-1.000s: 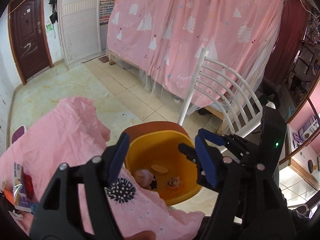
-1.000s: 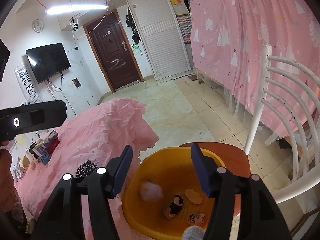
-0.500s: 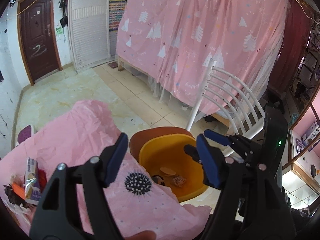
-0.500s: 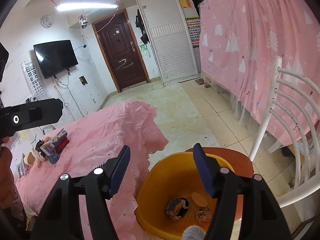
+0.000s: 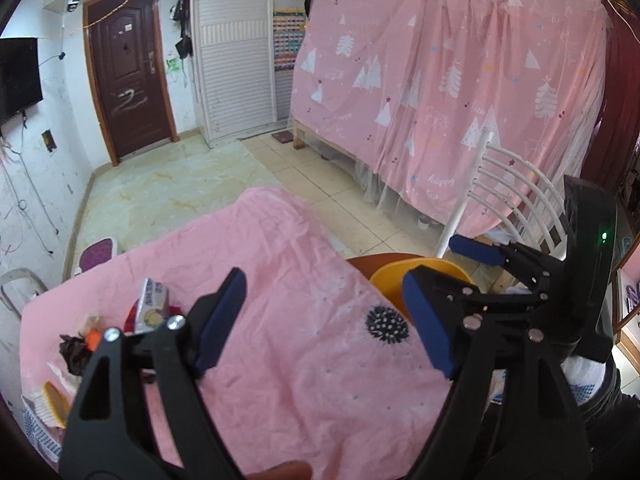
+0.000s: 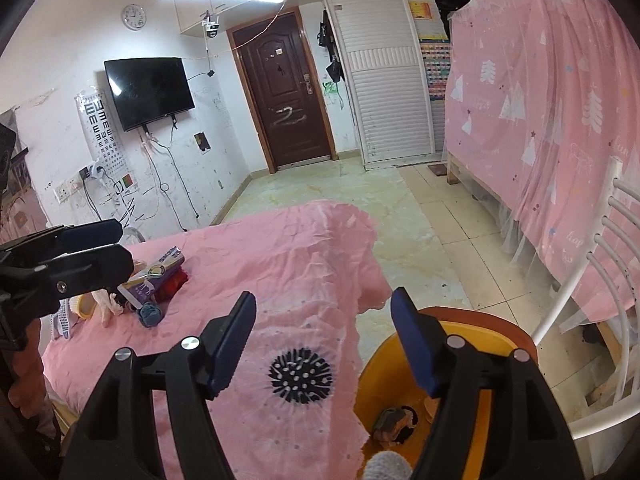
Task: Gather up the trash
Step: 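Move both open tools back over the bed clutter, then grasp the white tissue with the left tool while the right tool grasps the blue yarn ball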
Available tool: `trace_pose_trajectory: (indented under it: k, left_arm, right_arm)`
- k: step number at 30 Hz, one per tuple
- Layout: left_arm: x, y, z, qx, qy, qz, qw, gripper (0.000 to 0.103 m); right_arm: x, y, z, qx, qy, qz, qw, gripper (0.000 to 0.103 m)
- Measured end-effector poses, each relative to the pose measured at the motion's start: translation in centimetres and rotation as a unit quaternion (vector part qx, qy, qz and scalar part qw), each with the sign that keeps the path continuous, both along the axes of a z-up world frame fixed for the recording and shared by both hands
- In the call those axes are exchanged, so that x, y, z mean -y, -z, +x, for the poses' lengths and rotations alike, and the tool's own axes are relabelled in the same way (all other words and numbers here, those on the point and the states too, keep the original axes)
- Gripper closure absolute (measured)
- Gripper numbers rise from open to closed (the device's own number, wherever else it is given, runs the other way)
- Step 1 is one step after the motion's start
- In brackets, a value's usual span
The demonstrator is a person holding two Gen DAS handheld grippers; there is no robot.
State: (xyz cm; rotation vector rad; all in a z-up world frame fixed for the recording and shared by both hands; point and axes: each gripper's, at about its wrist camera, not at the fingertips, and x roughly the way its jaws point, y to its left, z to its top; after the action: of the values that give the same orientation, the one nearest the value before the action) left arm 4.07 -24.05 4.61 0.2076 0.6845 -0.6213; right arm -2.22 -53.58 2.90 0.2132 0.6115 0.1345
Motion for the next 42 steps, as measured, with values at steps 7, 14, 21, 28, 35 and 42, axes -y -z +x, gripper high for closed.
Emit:
trace_pose_trajectory:
  k: [7, 14, 21, 28, 35, 42]
  left_arm:
    - [-6.6, 1.3, 0.9, -0.010, -0.051, -0.002, 0.9986, 0.026]
    - [-12.3, 2.8, 1.8, -0.024, -0.098, -0.002, 0.9949, 0.026]
    - [-17.2, 4.0, 2.9, -0.035, -0.155, -0.011, 0.9872, 0.020]
    - [-20.2, 6.5, 4.1, -0.060, -0.170, 0.003, 0.9836, 0.020]
    - [-22.0, 8.0, 5.5, -0.097, -0.168, -0.006, 0.9810, 0.019]
    - [-22.8, 8.7, 6.7, -0.127, -0.174, -0.026, 0.9761, 0.019]
  right_arm:
    - [-4.7, -0.4, 1.9, -0.010, -0.036, -0.008, 0.999, 0.042]
    - [-9.4, -0.8, 3.8, -0.018, -0.071, -0.020, 0.997, 0.041]
    - [-13.6, -1.2, 5.9, -0.026, -0.108, -0.029, 0.993, 0.038]
    - [-17.2, -0.2, 8.1, -0.046, -0.153, -0.029, 0.987, 0.037]
    - [-19.3, 1.4, 9.4, -0.074, -0.201, -0.015, 0.977, 0.036]
    - [-20.2, 2.6, 9.4, -0.100, -0.234, -0.011, 0.967, 0.036]
